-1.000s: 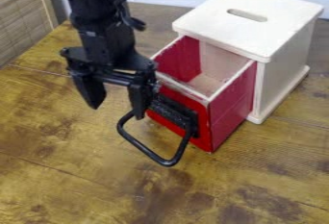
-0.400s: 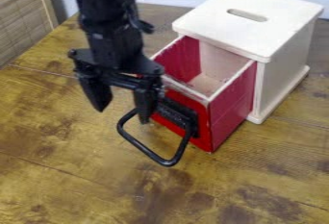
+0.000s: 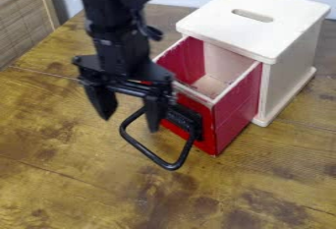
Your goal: Open the drawer
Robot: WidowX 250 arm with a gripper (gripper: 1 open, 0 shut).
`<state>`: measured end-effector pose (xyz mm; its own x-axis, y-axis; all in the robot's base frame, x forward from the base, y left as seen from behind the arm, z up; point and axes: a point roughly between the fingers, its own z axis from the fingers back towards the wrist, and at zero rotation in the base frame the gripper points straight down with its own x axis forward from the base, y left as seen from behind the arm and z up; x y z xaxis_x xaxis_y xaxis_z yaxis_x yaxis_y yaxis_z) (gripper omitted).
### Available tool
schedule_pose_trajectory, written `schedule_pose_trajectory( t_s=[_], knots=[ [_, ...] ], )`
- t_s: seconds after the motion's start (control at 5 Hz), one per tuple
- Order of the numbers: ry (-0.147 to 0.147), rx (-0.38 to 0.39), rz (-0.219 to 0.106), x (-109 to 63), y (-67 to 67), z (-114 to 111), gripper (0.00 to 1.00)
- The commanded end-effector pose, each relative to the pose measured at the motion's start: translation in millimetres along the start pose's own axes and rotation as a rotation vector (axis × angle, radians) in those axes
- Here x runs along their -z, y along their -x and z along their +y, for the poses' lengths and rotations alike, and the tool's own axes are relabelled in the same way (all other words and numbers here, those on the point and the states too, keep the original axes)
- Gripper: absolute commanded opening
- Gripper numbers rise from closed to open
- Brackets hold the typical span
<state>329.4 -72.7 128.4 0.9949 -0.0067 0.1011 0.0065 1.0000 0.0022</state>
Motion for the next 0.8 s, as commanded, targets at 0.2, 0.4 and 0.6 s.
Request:
schedule_pose_trajectory(
  t_s=[0.2,0.4,0.6],
  knots=[
    [0.009,-0.028,-0.076,-13.1,-5.0,-0.5,1.0],
    [0.003,-0.042,-0.047,-0.3,-3.4,6.9,1.0],
    [0.001,-0.08,-0.043,-10.9,-10.8,22.6,1.0]
  ],
)
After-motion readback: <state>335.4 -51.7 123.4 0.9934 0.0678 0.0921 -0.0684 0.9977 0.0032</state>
